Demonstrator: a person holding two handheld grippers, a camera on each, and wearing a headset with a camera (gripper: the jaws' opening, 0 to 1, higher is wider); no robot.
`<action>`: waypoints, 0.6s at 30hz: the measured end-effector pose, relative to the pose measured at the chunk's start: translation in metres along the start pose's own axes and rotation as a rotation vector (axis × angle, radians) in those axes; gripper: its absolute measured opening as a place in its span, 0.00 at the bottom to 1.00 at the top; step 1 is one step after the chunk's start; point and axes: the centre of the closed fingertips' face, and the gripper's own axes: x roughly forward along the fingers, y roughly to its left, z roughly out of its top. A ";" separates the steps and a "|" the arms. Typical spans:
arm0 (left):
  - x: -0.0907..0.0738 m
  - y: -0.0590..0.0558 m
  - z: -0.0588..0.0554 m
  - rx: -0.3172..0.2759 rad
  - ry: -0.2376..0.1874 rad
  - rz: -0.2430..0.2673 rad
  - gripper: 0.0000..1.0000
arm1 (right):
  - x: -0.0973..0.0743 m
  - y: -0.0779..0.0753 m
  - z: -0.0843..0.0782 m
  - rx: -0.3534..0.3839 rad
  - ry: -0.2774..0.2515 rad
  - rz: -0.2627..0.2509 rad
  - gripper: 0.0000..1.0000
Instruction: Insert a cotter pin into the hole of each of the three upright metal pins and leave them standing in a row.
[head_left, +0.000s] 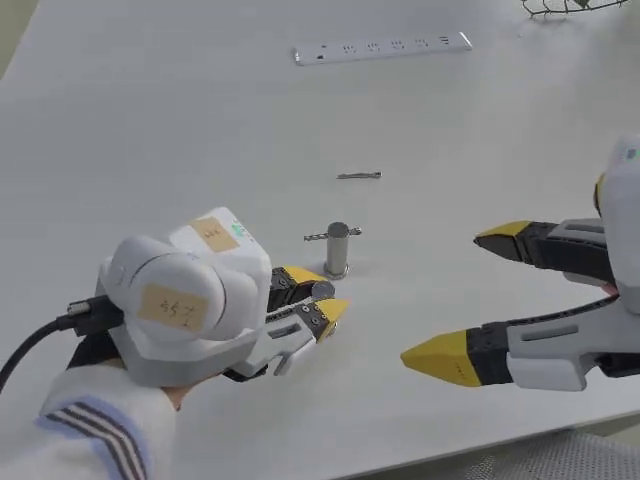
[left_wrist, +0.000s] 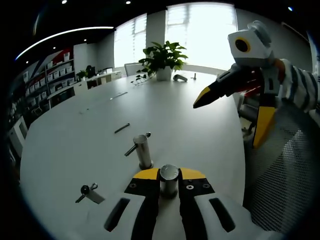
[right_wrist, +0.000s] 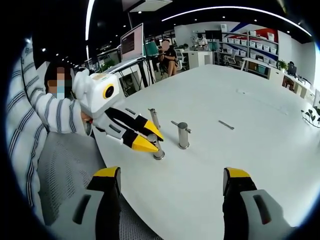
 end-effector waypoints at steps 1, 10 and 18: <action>0.000 0.000 0.000 -0.006 0.001 0.001 0.10 | 0.000 0.000 0.000 0.000 0.000 0.001 0.82; -0.017 -0.005 0.016 -0.029 -0.068 -0.051 0.23 | 0.002 0.001 0.003 -0.013 0.005 0.005 0.82; -0.041 -0.004 0.021 -0.024 -0.089 -0.089 0.47 | 0.003 -0.002 0.002 -0.019 0.010 0.002 0.82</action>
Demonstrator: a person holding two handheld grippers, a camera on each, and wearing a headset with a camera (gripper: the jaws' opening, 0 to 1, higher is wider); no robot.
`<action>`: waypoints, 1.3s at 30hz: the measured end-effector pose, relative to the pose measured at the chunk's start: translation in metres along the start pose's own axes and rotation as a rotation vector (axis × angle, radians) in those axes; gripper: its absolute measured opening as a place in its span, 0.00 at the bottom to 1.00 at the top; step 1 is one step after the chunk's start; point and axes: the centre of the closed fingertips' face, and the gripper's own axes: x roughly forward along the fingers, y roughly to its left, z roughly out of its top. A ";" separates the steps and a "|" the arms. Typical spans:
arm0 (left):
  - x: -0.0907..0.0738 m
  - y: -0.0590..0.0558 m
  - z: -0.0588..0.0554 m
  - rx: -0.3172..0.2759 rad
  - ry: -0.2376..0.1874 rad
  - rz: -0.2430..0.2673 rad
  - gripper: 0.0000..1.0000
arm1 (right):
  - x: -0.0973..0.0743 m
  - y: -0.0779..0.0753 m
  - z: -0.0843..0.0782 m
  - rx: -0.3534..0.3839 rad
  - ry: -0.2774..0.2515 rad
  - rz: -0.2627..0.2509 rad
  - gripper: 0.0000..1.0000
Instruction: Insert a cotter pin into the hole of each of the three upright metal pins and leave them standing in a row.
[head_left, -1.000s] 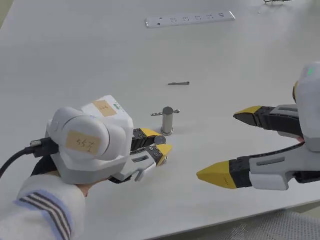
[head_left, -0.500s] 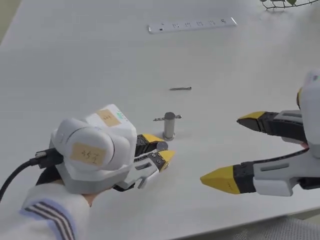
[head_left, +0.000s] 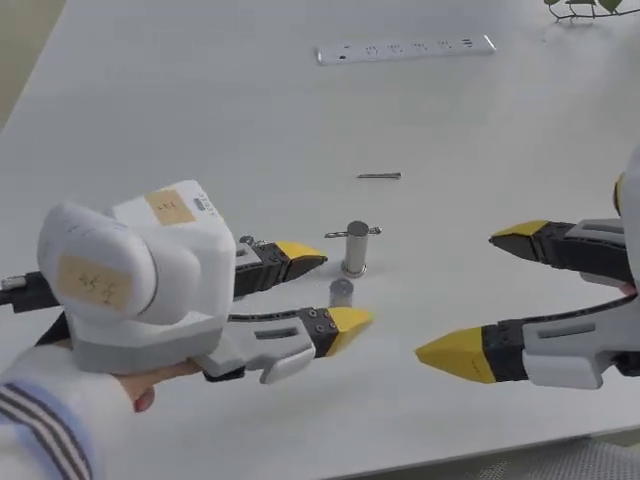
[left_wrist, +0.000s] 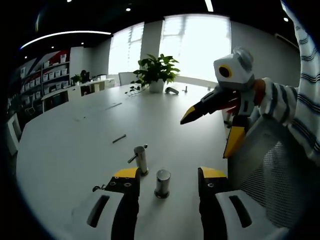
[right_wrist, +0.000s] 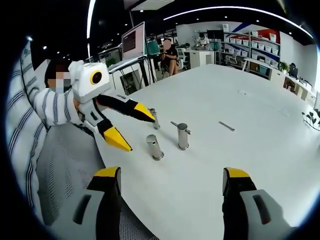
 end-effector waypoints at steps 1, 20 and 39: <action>-0.004 0.001 -0.001 -0.001 0.006 0.004 0.55 | 0.000 -0.001 0.000 -0.010 0.002 -0.002 0.82; -0.047 0.017 -0.026 -0.107 0.018 0.083 0.99 | -0.001 -0.036 0.010 -0.080 0.059 -0.024 0.78; -0.063 0.010 -0.044 -0.214 0.046 0.126 0.99 | 0.020 -0.086 0.046 -0.332 0.176 -0.023 0.66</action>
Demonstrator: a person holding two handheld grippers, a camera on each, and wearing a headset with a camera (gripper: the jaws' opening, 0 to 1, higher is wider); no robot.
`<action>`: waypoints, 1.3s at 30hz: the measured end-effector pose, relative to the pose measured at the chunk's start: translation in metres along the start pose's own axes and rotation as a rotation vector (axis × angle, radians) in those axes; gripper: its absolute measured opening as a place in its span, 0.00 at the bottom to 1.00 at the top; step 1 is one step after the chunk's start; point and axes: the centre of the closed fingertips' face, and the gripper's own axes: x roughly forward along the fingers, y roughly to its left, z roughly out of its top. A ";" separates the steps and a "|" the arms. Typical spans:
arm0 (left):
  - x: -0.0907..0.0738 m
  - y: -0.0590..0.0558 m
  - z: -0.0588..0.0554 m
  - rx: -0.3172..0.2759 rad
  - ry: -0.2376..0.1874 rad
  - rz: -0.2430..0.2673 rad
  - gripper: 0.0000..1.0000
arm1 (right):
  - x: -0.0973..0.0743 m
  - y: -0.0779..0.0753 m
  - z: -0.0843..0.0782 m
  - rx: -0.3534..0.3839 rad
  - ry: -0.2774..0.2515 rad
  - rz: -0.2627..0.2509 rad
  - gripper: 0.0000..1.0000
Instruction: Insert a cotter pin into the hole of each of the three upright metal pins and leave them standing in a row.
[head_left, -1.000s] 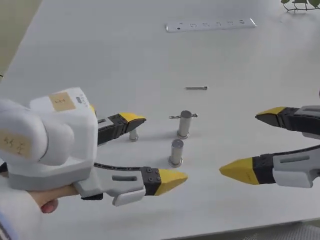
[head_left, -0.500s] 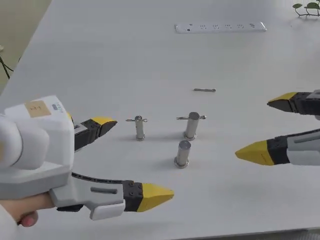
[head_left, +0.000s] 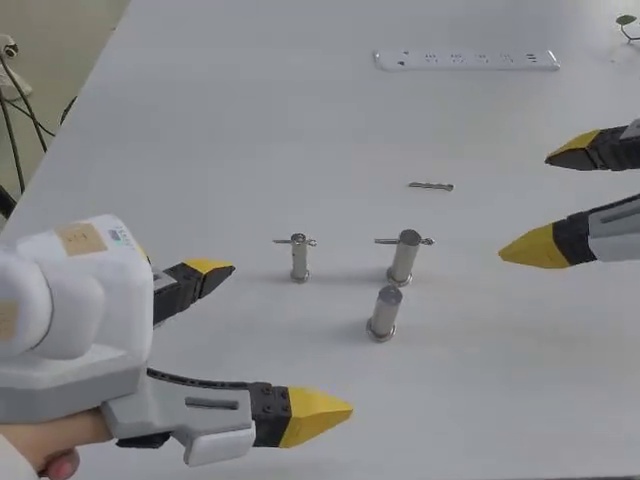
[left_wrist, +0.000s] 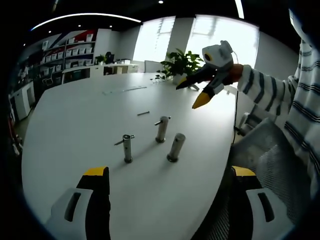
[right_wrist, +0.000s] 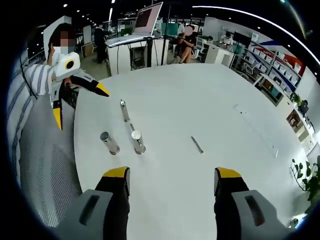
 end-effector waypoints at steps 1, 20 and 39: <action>-0.001 -0.001 -0.001 -0.001 0.000 0.004 0.98 | 0.004 -0.002 0.001 -0.017 0.009 0.009 0.65; -0.013 0.008 -0.011 -0.032 0.007 0.058 0.95 | 0.068 -0.040 0.009 -0.173 0.106 0.071 0.31; -0.018 0.017 -0.012 -0.058 -0.005 0.093 0.91 | 0.116 -0.065 0.000 -0.208 0.226 0.105 0.07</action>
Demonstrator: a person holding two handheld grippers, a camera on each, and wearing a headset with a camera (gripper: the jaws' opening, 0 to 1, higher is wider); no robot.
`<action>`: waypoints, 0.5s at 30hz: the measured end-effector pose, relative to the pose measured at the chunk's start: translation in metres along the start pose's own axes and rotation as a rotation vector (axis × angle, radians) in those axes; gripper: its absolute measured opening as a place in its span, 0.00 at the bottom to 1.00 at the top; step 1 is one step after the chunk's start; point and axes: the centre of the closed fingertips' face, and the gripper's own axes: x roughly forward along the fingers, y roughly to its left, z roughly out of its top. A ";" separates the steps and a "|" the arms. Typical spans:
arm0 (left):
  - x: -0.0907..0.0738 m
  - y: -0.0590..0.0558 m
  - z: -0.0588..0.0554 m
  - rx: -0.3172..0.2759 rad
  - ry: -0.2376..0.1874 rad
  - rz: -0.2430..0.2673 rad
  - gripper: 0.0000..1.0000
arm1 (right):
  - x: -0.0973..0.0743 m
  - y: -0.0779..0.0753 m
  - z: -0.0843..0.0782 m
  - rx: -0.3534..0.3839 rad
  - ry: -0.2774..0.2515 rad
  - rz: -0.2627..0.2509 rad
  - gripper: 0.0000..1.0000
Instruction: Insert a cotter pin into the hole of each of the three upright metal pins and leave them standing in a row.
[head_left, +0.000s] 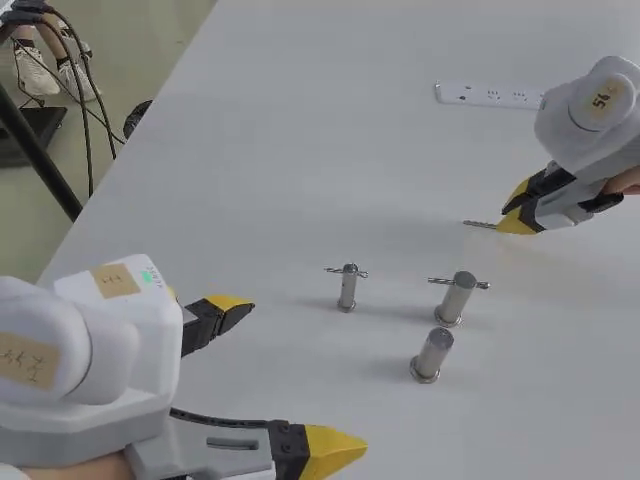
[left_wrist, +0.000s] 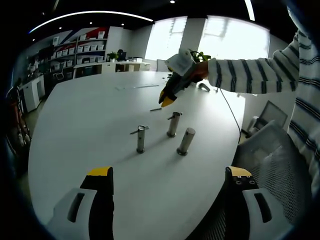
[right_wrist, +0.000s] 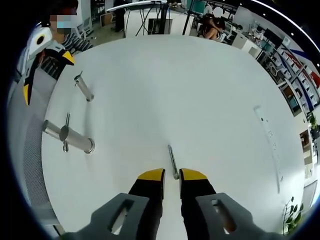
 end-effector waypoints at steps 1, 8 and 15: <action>0.000 0.000 0.000 -0.002 0.001 -0.002 0.91 | 0.002 -0.002 -0.001 -0.004 0.004 0.003 0.06; 0.000 0.002 0.003 0.005 -0.009 0.006 0.88 | 0.009 -0.004 -0.002 -0.013 0.030 0.008 0.06; 0.000 -0.006 0.000 0.002 0.001 -0.022 0.87 | 0.014 -0.004 -0.003 -0.004 0.066 0.031 0.03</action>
